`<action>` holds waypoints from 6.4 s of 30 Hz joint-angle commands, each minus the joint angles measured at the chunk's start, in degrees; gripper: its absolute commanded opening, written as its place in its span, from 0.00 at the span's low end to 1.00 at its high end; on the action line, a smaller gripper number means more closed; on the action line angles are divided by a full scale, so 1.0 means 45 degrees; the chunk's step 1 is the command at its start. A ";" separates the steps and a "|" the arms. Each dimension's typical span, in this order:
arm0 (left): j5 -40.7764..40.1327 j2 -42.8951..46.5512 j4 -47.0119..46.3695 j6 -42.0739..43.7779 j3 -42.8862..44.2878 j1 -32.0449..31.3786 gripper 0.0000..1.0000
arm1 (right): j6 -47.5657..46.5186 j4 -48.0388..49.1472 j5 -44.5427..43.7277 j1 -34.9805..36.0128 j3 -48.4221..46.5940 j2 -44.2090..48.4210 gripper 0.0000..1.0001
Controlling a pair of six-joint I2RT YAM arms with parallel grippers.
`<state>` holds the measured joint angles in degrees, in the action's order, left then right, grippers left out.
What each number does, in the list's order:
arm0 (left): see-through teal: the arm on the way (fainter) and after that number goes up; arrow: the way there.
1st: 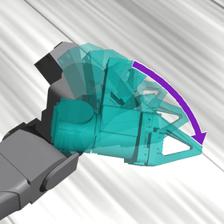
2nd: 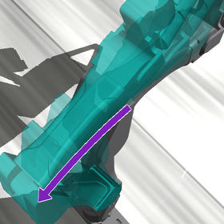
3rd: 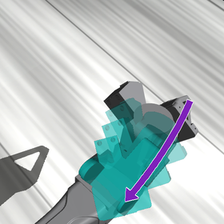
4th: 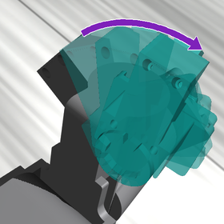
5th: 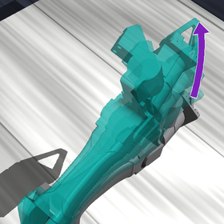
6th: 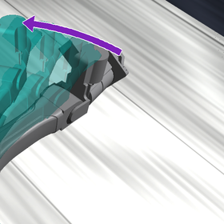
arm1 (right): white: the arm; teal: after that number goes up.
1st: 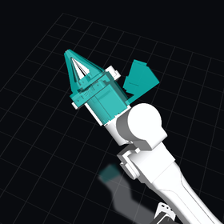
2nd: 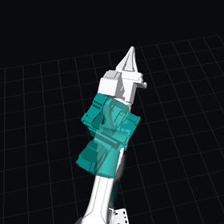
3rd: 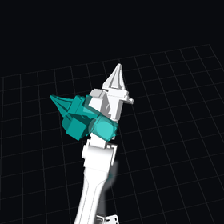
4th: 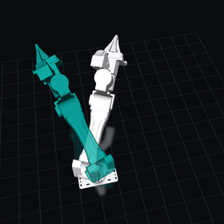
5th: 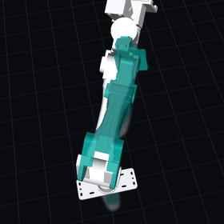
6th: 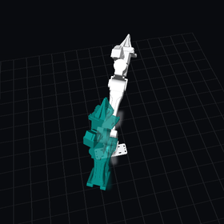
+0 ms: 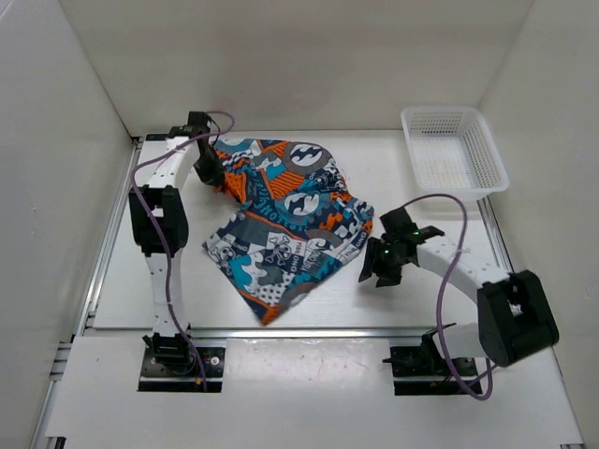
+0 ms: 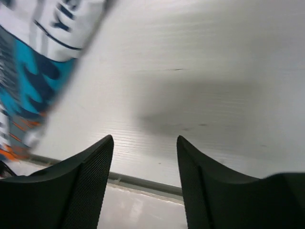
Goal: Fold and stack the shorts
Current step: Flatten the shorts out, then fold the shorts
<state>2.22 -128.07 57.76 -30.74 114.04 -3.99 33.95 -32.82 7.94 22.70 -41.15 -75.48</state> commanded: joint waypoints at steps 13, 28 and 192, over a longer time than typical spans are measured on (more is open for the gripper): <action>-0.0716 0.8014 0.0859 0.0291 -0.4940 -0.0030 0.85 | -0.0182 0.0984 0.0324 0.0251 -0.3178 -0.1545 0.00; 0.2650 1.5201 -0.0997 -0.5959 -1.6432 -0.5165 0.92 | -0.0866 0.0984 0.0715 -0.1314 -0.4646 -0.2835 0.46; -0.0183 1.3185 0.0409 -0.3147 -1.4144 0.1414 0.89 | 0.3275 0.2312 -0.2703 0.1499 -0.4489 -0.4535 0.94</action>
<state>-2.81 -70.83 58.87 -42.24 55.46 2.39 50.11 -21.04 -2.00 29.52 -60.86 -98.56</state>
